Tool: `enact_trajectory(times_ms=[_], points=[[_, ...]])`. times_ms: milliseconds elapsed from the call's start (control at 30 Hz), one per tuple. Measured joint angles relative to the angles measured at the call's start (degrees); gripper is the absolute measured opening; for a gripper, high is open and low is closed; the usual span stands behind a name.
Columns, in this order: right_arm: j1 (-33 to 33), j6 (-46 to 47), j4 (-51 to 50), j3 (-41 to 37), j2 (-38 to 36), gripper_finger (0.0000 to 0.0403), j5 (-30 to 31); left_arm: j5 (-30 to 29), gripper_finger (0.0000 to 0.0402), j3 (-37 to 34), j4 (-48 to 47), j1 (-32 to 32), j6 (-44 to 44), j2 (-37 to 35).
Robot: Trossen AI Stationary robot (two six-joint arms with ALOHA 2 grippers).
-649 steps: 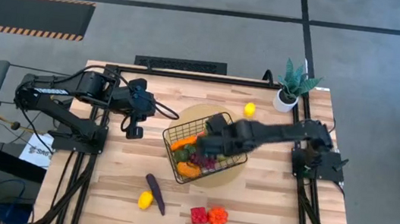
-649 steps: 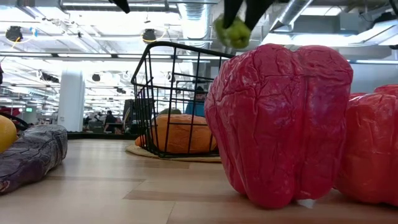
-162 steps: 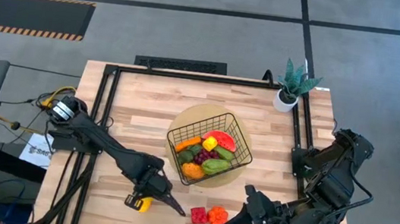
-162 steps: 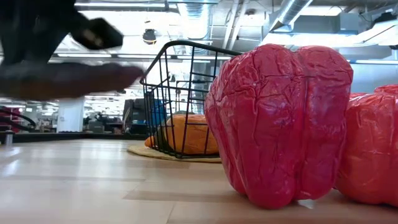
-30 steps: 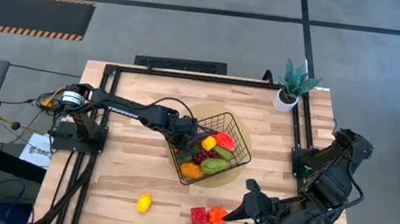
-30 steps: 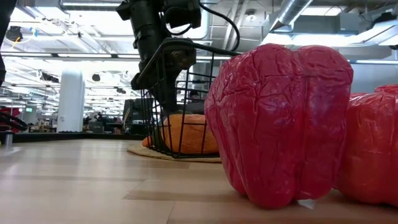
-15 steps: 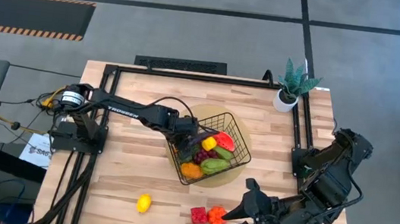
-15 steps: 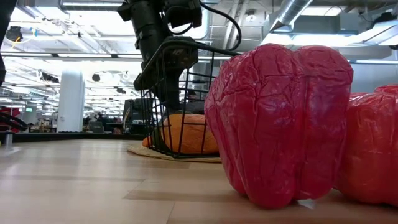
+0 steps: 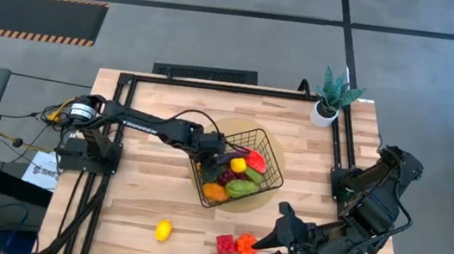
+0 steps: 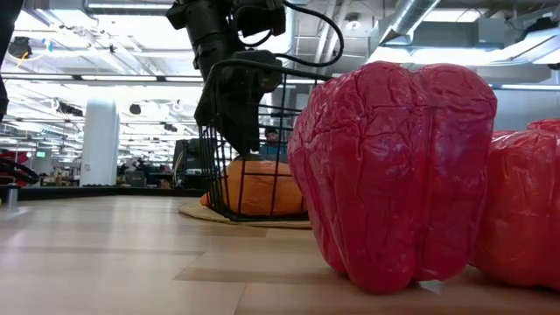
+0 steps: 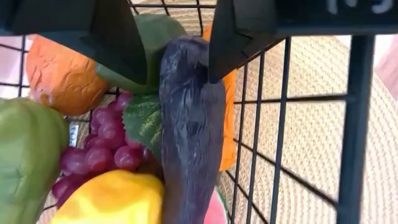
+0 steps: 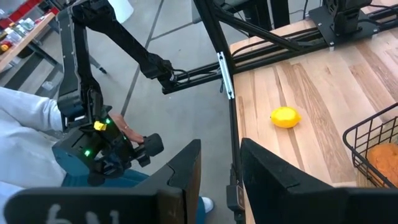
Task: Build produce basket
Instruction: Put the purple eggplant into the wire basket, then put the yellow lemon into the wire basket
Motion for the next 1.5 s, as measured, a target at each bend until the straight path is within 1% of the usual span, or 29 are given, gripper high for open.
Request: enact_trajectory(times_ms=[67, 200, 333, 400, 500, 567, 633, 733, 833, 867, 900, 1033, 1200, 1333, 1500], points=[[0.0, 0.0, 0.0, 0.0, 0.0, 0.0131, 0.0, 0.5, 0.0172, 1.1, -0.3, 0.3, 0.0, 0.0], [0.0, 0.0, 0.0, 0.0, 0.0, 0.0131, 0.0, 4.2, 0.0188, 4.4, -1.6, 1.3, 0.2, 0.0], [-1.1, 0.0, -0.7, 0.0, 0.0, 0.0131, -0.1, 6.9, 0.0192, 9.5, -8.4, 2.3, 1.5, 0.0], [-2.2, 0.0, -3.9, 0.0, 0.0, 0.0131, -0.1, 6.9, 0.0192, 12.2, -12.6, 2.4, 2.7, 0.0], [-4.3, 1.7, -12.6, 0.0, 0.0, 0.0131, -0.2, 6.2, 0.0192, 17.0, -21.2, 2.0, 4.4, 0.0], [-6.1, 5.4, -18.8, 0.0, 0.0, 0.0131, -1.2, 4.4, 0.0192, 20.1, -27.2, 1.0, 4.6, 0.0], [-8.3, 10.4, -24.0, 0.0, 0.0, 0.0131, -3.8, 0.8, 0.0192, 22.8, -33.6, -0.7, 4.6, 0.0], [-11.7, 16.2, -29.8, 0.0, 0.0, 0.0131, -8.3, -6.7, 0.0192, 26.0, -43.0, -3.9, 3.0, 0.0], [-14.3, 17.0, -34.4, 0.0, 0.0, 0.0131, -10.8, -15.1, 0.0192, 27.7, -51.6, -8.1, -2.0, -0.1], [-15.0, 17.0, -35.8, 0.0, 0.0, 0.0131, -11.2, -17.3, 0.0192, 27.6, -52.7, -9.5, -3.9, -0.3], [-15.6, 17.0, -37.3, 0.0, 0.0, 0.0131, -11.9, -18.6, 0.0192, 27.1, -51.9, -11.0, -5.4, -1.0], [-17.5, 17.6, -43.3, 0.0, 0.0, 0.0131, -13.4, -19.8, 0.0192, 25.7, -52.1, -16.8, -12.7, -4.1], [-18.4, 17.5, -43.6, -2.1, -0.9, 0.0131, -13.5, -23.0, 0.0192, 21.2, -52.0, -23.7, -24.0, -8.3], [-18.6, 16.8, -43.7, -3.8, -1.2, 0.0131, -13.1, -21.3, 0.0192, 14.2, -52.1, -28.6, -35.4, -11.2], [-18.6, 16.5, -43.8, -5.9, -1.1, 0.0131, -12.9, -15.0, 0.0192, 4.6, -51.8, -33.8, -52.2, -12.4]])
